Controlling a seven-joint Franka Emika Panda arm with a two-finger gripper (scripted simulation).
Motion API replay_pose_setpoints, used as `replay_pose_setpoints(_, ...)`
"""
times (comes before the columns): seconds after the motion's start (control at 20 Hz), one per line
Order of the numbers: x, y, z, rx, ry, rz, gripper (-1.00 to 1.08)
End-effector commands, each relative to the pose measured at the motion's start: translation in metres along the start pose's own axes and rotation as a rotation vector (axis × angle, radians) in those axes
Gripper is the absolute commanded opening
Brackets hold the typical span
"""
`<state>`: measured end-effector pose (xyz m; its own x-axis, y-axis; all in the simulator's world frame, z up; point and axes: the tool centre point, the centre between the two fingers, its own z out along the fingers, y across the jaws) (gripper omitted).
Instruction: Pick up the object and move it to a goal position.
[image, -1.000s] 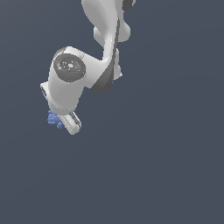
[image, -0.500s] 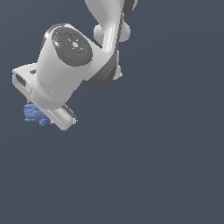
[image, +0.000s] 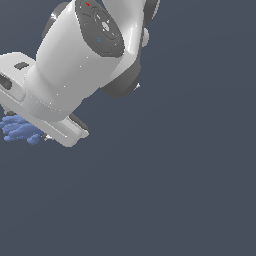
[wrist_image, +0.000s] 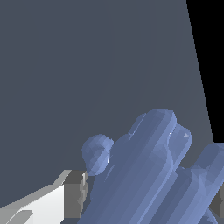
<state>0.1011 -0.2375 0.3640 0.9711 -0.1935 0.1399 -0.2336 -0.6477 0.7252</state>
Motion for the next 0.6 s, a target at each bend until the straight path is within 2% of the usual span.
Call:
replay_pose_setpoints(0.0,0.009,0.004,-0.009,-0.021,0.022,-0.039,-1.00)
replay_pose_setpoints(0.25,0.020,0.008,-0.021,-0.046,0.050,-0.087,-1.00)
replay_pose_setpoints(0.55,0.025,0.009,-0.026,-0.055,0.062,-0.107,-1.00)
